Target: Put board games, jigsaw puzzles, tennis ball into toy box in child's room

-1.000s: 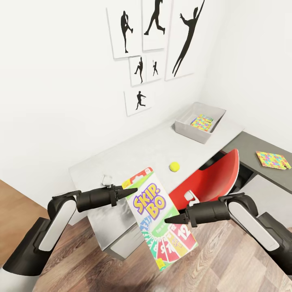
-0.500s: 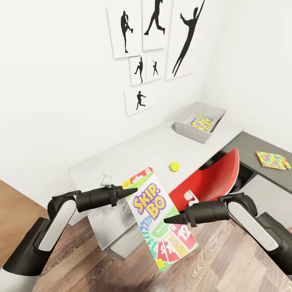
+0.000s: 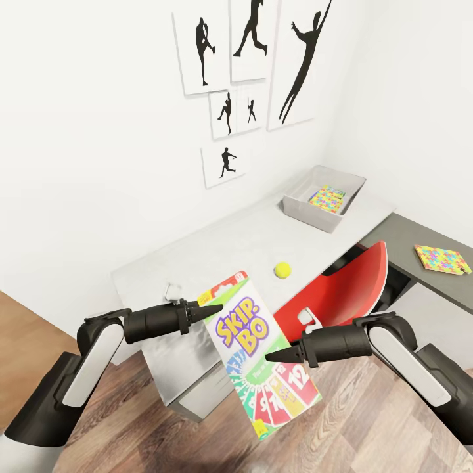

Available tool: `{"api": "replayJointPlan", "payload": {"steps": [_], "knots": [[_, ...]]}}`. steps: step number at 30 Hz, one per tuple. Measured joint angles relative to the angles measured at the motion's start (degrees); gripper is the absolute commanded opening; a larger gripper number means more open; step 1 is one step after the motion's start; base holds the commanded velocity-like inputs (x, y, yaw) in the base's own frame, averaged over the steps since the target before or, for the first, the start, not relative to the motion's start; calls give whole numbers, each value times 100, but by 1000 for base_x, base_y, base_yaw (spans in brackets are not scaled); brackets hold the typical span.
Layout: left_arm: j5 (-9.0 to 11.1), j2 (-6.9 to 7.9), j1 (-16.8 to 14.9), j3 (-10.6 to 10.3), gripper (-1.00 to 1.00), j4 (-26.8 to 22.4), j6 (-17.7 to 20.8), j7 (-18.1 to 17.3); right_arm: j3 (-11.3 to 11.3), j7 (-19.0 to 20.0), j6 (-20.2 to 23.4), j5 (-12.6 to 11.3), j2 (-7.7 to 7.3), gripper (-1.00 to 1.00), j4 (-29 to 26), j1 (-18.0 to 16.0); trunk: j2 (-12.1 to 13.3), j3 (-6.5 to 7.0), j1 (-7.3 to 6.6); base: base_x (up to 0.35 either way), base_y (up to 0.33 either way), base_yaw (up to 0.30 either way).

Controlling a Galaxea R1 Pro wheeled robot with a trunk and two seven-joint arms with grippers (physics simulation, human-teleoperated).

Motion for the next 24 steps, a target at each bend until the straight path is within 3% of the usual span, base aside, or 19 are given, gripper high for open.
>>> {"api": "replayJointPlan", "payload": {"steps": [12, 13, 24], "knots": [[6, 0, 0, 0, -100, -1, 4, 8, -7, -1, -1, 4, 0, -100, -2, -5, 0, 0, 0, 0, 0, 0], [7, 0, 0, 0, 100, 0, 4, 10, -8, 0, -1, 2, 0, -100, -2, -5, 0, 0, 0, 0, 0, 0], [-28, -6, -7, 6, 100, 3, -13, 20, -19, 3, 8, -34, -5, -100, -3, -5, 0, 0, 0, 0, 0, 0]]}}
